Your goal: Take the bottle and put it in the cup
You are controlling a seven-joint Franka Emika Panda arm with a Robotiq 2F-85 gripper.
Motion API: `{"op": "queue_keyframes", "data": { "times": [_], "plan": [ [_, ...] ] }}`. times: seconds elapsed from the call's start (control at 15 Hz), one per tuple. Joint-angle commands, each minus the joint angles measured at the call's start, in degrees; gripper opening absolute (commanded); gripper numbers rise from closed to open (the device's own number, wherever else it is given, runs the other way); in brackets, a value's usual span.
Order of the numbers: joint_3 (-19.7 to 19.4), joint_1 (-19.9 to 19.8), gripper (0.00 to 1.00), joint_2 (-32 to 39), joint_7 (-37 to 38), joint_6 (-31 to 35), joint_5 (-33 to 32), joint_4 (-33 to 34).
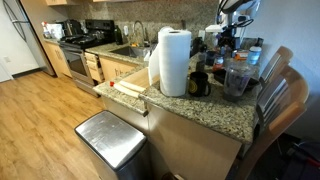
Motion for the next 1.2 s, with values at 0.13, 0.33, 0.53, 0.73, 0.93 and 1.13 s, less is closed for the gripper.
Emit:
{"op": "queue_keyframes", "data": {
  "times": [0.13,0.33,0.53,0.73,0.93,1.13],
  "plan": [
    [-0.7,-0.3,1.00,0.6,4.9,1.1,0.4,0.3],
    [-1.2,-0.8,1.00,2.0,6.4,1.1,0.9,0.9],
    [-1.4,-0.3,1.00,3.1,9.2,2.4,0.8,2.1],
    [-1.3,0.6,1.00,3.9,13.1,4.4,0.6,2.2],
    [-1.0,0.5,1.00,2.9,13.8,3.3,0.6,1.7],
    [-0.9,0.9,1.00,3.3,16.0,3.4,0.6,2.2]
  ]
}}
